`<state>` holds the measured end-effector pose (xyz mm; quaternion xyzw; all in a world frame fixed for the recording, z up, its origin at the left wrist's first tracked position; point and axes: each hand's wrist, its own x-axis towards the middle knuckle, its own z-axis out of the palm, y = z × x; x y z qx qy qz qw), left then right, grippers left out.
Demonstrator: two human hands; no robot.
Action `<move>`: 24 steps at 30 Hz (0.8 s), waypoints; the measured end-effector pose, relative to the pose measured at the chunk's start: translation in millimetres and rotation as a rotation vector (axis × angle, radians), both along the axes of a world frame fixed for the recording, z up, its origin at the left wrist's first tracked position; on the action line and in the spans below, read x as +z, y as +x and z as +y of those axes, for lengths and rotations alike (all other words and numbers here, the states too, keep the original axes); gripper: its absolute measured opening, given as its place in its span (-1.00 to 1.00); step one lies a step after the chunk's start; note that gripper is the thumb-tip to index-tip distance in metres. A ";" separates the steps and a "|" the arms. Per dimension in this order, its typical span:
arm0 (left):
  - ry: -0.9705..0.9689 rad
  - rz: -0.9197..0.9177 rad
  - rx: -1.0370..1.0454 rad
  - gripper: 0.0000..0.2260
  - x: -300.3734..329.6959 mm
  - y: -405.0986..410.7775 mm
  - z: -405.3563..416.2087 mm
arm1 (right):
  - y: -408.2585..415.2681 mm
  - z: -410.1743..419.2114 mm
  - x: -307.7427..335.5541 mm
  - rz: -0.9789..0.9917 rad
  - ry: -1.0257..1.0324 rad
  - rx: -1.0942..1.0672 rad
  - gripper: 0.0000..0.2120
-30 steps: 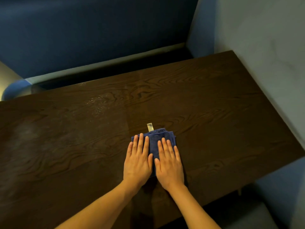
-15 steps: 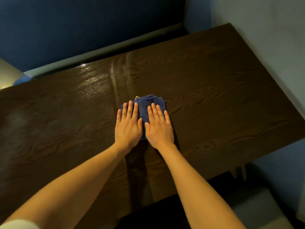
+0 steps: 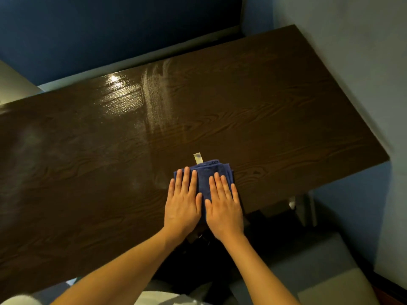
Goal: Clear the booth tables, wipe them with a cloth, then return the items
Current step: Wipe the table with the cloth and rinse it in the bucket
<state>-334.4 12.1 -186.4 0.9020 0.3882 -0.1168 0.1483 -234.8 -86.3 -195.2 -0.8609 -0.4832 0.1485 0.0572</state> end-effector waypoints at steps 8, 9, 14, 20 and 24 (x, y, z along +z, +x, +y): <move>0.046 0.038 -0.020 -0.42 2.9 -37.7 -25.5 | -28.1 -22.6 8.5 0.008 -0.040 0.062 -0.42; 0.044 0.046 0.002 -0.42 3.4 -43.8 -24.1 | -32.6 -18.8 8.5 0.010 -0.042 0.082 -0.41; 0.038 0.044 0.088 -0.42 1.6 -76.0 -9.4 | -55.8 9.6 8.5 0.032 -0.047 0.169 -0.40; 0.019 0.035 0.191 -0.38 2.9 -90.7 42.3 | -65.7 73.6 5.8 0.019 -0.060 0.249 -0.37; 0.028 -0.027 0.216 -0.38 0.8 -93.1 91.0 | -62.4 123.3 4.3 -0.028 -0.062 0.286 -0.38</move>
